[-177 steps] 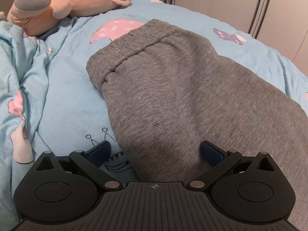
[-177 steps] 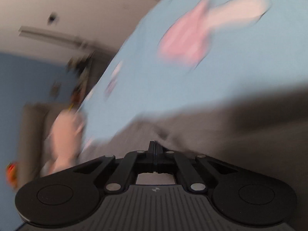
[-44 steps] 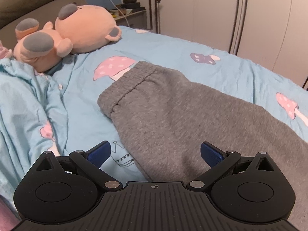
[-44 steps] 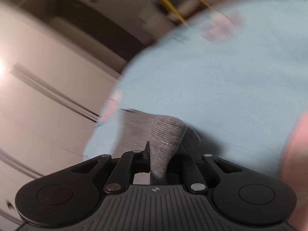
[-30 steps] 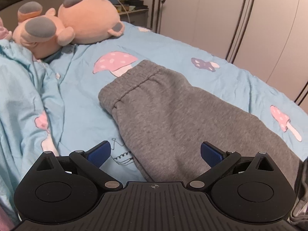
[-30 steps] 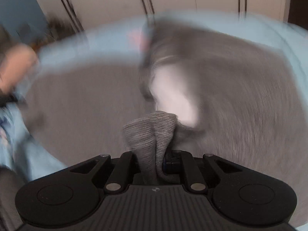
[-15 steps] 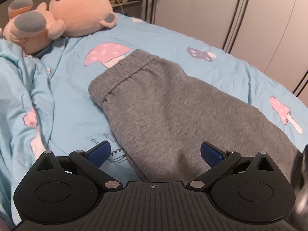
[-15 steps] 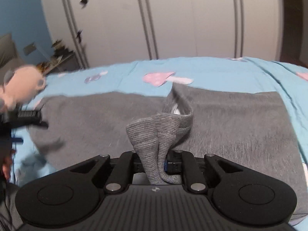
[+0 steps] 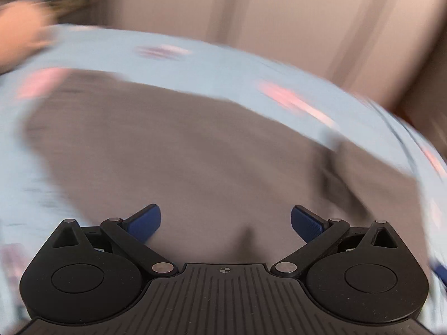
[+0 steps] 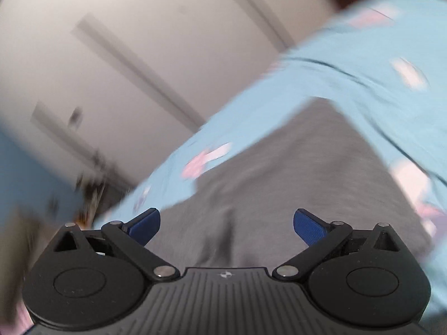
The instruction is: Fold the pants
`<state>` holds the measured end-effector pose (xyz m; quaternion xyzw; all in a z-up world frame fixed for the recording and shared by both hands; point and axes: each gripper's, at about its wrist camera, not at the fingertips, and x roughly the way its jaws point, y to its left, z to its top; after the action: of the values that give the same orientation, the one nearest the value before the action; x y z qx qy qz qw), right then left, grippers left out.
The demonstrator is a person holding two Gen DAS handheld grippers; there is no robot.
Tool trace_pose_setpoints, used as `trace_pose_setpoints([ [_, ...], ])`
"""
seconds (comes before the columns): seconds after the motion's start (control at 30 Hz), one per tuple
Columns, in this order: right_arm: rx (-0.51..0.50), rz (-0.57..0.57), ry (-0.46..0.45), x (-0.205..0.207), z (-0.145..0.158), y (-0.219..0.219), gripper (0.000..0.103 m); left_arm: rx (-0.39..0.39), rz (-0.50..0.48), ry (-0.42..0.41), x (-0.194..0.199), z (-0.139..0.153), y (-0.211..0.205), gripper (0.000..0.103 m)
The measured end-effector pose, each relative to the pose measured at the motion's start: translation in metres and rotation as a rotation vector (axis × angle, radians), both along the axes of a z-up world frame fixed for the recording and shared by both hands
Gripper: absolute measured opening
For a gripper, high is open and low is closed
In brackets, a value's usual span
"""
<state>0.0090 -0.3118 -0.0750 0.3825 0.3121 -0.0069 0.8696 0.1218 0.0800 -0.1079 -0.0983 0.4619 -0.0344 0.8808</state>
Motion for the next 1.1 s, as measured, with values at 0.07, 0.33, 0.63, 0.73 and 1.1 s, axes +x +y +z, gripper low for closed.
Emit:
trace_pose_setpoints([
  [0.07,0.002,-0.016,0.029,-0.004,-0.007,-0.009,0.102,0.076,-0.102,0.009,0.002,-0.003,-0.044,0.103],
  [0.33,0.028,-0.092,0.041,-0.013,-0.031,-0.031,0.102,0.209,-0.168,0.063,0.015,-0.033,-0.102,0.103],
  [0.63,0.037,-0.081,0.060,-0.010,-0.041,-0.035,0.102,0.158,-0.186,0.042,0.013,-0.040,-0.095,0.078],
  [0.73,0.064,-0.092,0.053,-0.012,-0.042,-0.038,0.102,0.138,-0.210,0.034,0.006,-0.034,-0.097,0.059],
  [1.1,0.044,-0.101,0.059,-0.012,-0.041,-0.033,0.102,0.066,-0.270,0.041,0.010,-0.040,-0.105,0.041],
])
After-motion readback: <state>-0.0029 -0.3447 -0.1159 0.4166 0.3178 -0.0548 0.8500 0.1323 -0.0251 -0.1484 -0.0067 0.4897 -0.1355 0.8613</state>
